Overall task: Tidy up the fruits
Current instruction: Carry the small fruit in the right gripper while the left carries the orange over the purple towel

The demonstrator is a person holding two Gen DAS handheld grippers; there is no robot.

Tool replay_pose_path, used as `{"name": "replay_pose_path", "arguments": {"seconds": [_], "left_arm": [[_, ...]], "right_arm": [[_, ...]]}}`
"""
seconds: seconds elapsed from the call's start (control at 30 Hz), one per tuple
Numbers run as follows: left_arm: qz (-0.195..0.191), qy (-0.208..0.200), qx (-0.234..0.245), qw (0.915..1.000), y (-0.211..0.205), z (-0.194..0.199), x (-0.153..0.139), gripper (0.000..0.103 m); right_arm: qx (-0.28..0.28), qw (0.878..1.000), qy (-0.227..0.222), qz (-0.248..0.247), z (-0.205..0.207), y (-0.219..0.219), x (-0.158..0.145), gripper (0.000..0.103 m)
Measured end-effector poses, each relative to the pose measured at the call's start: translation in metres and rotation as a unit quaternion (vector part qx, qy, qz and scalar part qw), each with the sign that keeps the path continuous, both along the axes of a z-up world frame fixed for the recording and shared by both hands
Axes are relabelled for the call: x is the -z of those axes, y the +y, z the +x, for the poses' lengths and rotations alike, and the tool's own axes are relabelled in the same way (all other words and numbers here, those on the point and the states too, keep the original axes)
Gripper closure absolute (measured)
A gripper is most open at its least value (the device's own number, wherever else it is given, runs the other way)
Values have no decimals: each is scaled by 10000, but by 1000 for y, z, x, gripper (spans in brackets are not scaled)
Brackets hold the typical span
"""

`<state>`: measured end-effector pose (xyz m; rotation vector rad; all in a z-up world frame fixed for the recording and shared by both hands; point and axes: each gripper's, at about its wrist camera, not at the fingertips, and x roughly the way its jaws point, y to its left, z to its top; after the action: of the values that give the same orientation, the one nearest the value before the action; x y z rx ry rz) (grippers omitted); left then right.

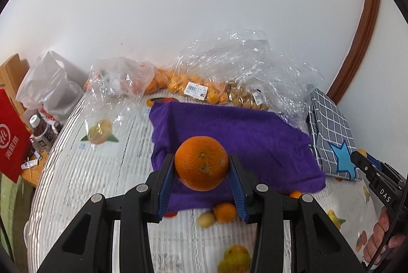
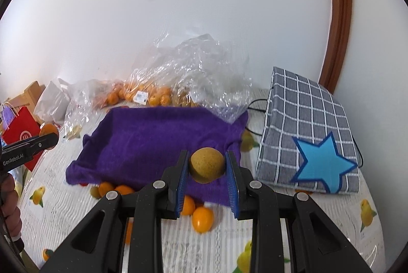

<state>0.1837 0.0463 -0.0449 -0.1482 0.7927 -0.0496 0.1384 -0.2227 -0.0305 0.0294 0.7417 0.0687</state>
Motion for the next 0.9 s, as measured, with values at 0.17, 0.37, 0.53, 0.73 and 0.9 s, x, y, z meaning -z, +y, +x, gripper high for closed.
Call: {"name": "replay_pose_path", "arguments": {"seconds": [0.17, 0.37, 0.53, 0.73, 0.9], "left_arm": [[-3, 1, 14, 10000, 1, 24, 0, 64], [59, 21, 55, 10000, -3, 55, 6, 64], [70, 105, 72, 9999, -5, 77, 16, 64], [219, 275, 171, 9992, -11, 100, 37, 64], [305, 495, 226, 9981, -16, 116, 58, 64]], "right_arm": [[-7, 10000, -34, -34, 24, 3, 1, 75], [-8, 10000, 13, -55, 55, 4, 12, 75], [11, 9999, 112, -30, 82, 2, 27, 75], [24, 9996, 272, -18, 108, -2, 48, 75], [-97, 9988, 469, -135, 131, 5, 69, 75]]}}
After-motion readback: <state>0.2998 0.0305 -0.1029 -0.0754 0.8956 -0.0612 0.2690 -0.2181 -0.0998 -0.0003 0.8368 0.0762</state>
